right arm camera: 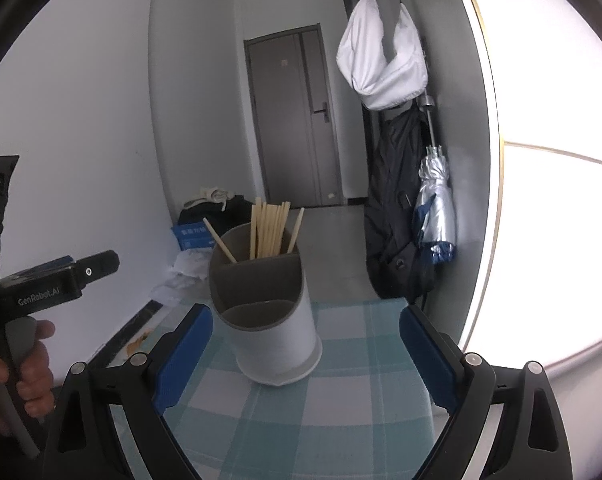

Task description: Organize utensils

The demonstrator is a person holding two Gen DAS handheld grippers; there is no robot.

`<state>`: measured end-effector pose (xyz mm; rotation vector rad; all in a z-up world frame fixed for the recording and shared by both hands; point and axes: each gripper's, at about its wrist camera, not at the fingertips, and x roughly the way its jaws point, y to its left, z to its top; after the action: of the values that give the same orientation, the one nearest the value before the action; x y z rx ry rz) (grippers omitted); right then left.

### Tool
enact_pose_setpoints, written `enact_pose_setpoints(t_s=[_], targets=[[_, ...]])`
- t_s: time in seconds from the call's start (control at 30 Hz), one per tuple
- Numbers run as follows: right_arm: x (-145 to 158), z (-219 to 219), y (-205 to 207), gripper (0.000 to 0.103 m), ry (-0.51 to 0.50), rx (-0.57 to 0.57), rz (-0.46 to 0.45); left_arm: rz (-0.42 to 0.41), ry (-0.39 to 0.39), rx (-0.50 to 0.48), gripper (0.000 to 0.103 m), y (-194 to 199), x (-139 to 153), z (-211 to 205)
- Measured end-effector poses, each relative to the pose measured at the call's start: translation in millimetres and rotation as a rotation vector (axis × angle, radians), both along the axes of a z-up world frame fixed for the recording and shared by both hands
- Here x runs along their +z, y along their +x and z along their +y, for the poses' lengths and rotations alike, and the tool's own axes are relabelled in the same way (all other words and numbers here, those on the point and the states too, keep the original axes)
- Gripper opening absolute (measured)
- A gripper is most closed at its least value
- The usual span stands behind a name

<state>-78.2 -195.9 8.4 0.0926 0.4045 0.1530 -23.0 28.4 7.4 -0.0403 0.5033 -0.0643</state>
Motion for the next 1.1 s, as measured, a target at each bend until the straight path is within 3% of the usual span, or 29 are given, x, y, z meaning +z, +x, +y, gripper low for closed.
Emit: enact_pose_setpoints(t_s=[0.73,0.93,1.1], targets=[[1.9,-0.2,-1.3,0.095,0.038,0.001,0.004,-0.021,0.042,-0.016,0.101,-6.5,-3.3,-9.9],[1.8,0.0,-0.4,0.095,0.043,-0.004,0.007,-0.017,-0.042,0.007,0.101,-4.5,-1.2,1.5],[1.0,0.9,-0.1,0.095,0.036,-0.005,0.009,-0.01,-0.03,0.02,0.101,-4.1,-3.1,0.1]])
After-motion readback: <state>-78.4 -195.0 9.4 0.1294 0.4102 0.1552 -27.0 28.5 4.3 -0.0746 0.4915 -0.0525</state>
